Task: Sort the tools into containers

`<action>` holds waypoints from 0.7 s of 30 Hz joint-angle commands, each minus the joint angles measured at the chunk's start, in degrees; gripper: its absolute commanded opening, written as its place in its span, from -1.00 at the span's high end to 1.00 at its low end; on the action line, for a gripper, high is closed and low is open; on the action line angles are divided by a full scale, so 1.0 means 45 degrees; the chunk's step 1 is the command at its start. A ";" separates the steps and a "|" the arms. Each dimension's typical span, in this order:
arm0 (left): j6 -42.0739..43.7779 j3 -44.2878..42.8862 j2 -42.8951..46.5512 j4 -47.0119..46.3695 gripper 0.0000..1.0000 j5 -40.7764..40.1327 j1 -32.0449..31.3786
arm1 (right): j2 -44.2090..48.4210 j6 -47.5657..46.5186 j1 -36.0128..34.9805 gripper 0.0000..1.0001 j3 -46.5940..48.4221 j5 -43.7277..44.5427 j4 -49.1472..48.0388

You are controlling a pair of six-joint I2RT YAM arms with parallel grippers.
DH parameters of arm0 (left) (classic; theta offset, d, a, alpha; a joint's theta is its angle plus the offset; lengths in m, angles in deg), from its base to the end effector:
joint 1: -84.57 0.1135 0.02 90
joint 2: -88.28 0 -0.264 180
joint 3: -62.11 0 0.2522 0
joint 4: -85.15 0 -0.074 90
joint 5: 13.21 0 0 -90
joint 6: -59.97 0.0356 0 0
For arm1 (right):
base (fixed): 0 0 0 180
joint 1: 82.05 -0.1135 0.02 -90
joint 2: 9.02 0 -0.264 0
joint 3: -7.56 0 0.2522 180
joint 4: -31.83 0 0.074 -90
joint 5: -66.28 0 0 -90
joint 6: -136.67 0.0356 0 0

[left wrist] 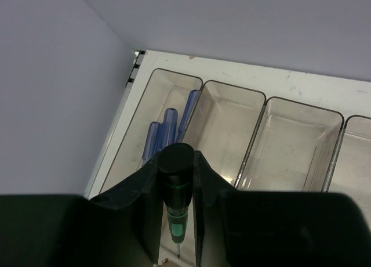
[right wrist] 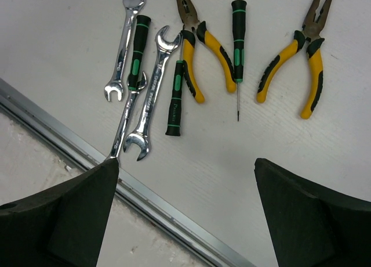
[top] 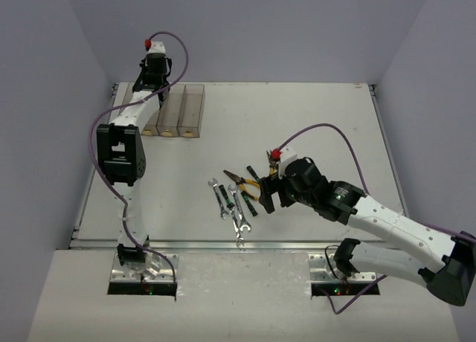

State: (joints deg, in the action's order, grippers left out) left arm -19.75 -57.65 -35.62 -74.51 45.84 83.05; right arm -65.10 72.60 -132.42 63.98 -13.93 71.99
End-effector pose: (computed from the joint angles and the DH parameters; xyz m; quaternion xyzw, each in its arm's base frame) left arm 0.5142 0.0047 0.2711 -0.0603 0.8210 0.2636 0.5028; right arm 0.1377 0.1568 0.2642 -0.1556 0.8896 0.2002 0.3800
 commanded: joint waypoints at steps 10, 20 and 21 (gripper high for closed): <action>-0.0996 -0.1207 -0.1281 0.0109 -0.97 -0.0432 0.0318 | -0.1281 0.0031 0.0003 -0.98 0.0566 -0.0337 -0.0573; -0.6100 -0.0651 0.4767 0.4180 -1.00 0.1590 -0.0759 | -0.5511 -0.1684 0.0023 -0.63 0.3392 -0.0737 -0.0853; -0.7263 0.1326 0.6636 0.4001 -1.00 0.2503 -0.0951 | -0.6508 -0.1959 0.0023 -0.42 0.4017 -0.0593 -0.0793</action>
State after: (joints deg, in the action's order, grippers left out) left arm -36.20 -63.10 -28.04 -58.76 48.69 82.29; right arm -85.29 68.16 -132.42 73.91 -17.47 70.84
